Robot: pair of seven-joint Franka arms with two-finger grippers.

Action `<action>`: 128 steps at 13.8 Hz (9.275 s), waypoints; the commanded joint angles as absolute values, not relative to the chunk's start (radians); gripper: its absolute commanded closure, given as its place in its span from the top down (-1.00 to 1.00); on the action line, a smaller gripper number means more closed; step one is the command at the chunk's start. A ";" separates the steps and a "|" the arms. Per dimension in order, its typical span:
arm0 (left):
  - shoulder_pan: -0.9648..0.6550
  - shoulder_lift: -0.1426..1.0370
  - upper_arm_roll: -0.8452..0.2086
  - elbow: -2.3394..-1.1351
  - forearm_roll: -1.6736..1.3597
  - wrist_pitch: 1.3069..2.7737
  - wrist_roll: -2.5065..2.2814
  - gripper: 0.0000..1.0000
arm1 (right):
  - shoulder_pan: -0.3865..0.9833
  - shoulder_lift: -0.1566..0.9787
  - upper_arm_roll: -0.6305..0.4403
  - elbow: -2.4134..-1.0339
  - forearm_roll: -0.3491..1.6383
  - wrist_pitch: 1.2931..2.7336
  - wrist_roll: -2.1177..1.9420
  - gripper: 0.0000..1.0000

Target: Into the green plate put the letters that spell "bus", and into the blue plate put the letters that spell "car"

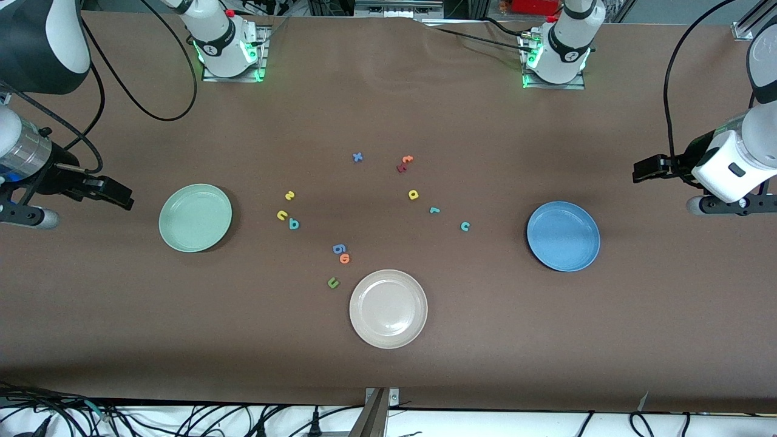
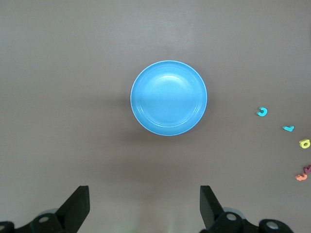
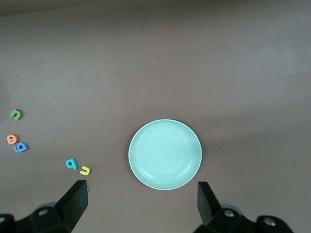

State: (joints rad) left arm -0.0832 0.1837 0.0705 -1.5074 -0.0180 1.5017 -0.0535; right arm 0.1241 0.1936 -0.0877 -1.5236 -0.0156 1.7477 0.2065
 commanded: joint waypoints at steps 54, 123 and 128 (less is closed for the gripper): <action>-0.089 0.201 0.069 -1.471 0.005 1.499 -0.046 1.00 | 0.403 0.308 -0.077 -1.532 0.029 1.753 1.070 0.98; -0.534 0.609 0.014 -1.945 -0.057 2.582 -0.313 0.67 | 0.397 0.331 -0.368 -1.927 0.149 1.901 0.321 -1.00; -0.534 0.612 0.014 -1.944 -0.058 2.580 -0.319 0.17 | 0.353 0.435 -0.419 -1.933 0.146 2.032 0.118 -1.00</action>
